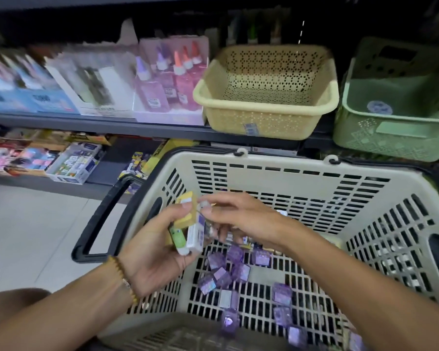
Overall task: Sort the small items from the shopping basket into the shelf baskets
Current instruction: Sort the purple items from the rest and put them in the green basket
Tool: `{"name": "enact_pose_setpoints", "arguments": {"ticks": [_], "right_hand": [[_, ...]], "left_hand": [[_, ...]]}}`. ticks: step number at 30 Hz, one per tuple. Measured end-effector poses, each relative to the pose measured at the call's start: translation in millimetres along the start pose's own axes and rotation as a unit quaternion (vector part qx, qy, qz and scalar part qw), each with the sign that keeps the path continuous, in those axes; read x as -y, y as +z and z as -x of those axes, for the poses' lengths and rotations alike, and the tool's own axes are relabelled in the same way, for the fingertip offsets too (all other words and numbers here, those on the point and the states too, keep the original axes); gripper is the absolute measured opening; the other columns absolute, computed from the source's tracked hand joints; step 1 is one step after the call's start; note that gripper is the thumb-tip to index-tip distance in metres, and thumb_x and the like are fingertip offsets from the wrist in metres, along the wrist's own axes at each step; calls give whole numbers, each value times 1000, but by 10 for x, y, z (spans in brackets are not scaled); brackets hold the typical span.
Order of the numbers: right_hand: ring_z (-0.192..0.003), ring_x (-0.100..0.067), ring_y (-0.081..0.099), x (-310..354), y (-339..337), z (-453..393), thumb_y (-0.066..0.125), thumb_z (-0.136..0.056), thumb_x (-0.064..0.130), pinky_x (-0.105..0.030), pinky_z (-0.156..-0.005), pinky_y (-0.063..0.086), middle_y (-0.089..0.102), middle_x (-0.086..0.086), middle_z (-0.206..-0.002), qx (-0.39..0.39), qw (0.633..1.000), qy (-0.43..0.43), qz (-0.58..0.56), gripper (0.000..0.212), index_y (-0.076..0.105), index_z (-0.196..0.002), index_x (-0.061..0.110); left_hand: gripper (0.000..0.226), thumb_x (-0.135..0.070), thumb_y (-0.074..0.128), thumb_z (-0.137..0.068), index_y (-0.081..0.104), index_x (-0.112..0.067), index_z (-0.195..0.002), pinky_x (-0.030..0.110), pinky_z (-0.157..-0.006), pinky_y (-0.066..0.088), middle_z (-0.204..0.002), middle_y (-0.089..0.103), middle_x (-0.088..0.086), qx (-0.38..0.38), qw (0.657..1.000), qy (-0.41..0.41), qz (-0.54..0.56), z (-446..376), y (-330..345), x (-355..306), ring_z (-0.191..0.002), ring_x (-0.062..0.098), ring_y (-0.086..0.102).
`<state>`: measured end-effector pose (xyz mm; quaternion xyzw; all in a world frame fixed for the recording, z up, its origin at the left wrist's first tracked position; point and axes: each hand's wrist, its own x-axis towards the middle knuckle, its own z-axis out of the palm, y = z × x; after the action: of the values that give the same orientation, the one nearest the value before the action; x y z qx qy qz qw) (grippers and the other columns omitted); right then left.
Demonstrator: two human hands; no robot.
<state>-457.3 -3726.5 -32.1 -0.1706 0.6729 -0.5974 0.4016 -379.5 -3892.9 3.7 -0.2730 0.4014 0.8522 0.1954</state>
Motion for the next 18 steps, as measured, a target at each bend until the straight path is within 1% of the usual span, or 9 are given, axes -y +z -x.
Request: {"name": "enact_pose_setpoints", "arguments": {"ticks": [1, 2, 4, 6, 9, 11, 14, 16, 18], "right_hand": [[-64, -10, 62, 18, -4, 34, 67, -86, 47, -19, -45, 39, 69, 4, -81, 6, 1000, -8, -3, 33, 62, -119, 41], [-60, -8, 60, 39, -7, 61, 71, -86, 42, -17, -43, 37, 67, 5, -79, -6, 1000, -13, -10, 31, 63, -115, 40], [-51, -3, 54, 58, -32, 94, 75, -84, 35, -14, -40, 35, 65, 6, -78, -43, 999, -17, -24, 27, 63, -108, 35], [-47, 2, 53, 54, -69, 116, 77, -82, 32, -11, -40, 36, 67, 9, -82, -72, 997, -24, -23, 24, 62, -102, 31], [-43, -1, 49, 27, -87, 95, 78, -81, 28, -12, -38, 36, 67, 2, -84, -101, 994, -36, -38, 21, 62, -94, 27], [-44, -5, 49, -10, -83, 58, 78, -81, 26, -16, -38, 37, 64, 0, -76, -125, 991, -36, -41, 20, 63, -94, 27], [-49, -8, 54, -103, -141, -11, 74, -86, 18, -20, -43, 42, 63, -2, -73, -172, 983, -15, -69, 24, 60, -104, 27], [-50, -7, 56, -179, -211, -49, 72, -88, 14, -20, -45, 43, 65, -4, -78, -218, 973, 17, -77, 27, 55, -107, 23], [-50, -5, 58, -279, -244, -110, 71, -89, 13, -20, -48, 44, 68, -5, -81, -242, 968, 46, -49, 19, 56, -100, 19]], "left_hand": [[28, -21, 71, -69, 77, -8, -93, 34, -73, 58, -102, 70, 17, 14, 1000, 1, -5, -17, 20, 5, -84, 27, 66], [32, -21, 69, -72, 74, -5, -100, 36, -73, 60, -104, 70, 18, 20, 1000, -2, -3, -38, 40, 8, -83, 29, 67], [42, -19, 69, -74, 65, 0, -111, 32, -58, 61, -105, 67, 22, 14, 1000, -11, 1, -84, 75, 4, -83, 32, 65], [39, -16, 71, -73, 65, 2, -107, 30, -52, 59, -102, 67, 25, 4, 1000, -18, -16, -123, 104, -4, -80, 35, 68], [27, -4, 73, -66, 70, 2, -93, 30, -50, 59, -100, 70, 27, -24, 998, -29, -53, -178, 126, 1, -80, 38, 72], [35, -2, 72, -65, 67, 2, -99, 29, -52, 59, -99, 71, 26, -48, 994, -22, -96, -212, 126, 33, -76, 32, 73], [42, -1, 71, -65, 65, 2, -107, 33, -62, 61, -98, 72, 25, -80, 988, 6, -129, -233, 91, 63, -73, 27, 74], [40, 2, 70, -70, 64, 6, -110, 36, -65, 62, -98, 72, 25, -101, 982, 16, -156, -216, 36, 46, -75, 28, 73], [35, 6, 67, -78, 62, 8, -112, 40, -71, 61, -98, 71, 27, -124, 976, 28, -177, -185, -16, 20, -77, 29, 73]]}}
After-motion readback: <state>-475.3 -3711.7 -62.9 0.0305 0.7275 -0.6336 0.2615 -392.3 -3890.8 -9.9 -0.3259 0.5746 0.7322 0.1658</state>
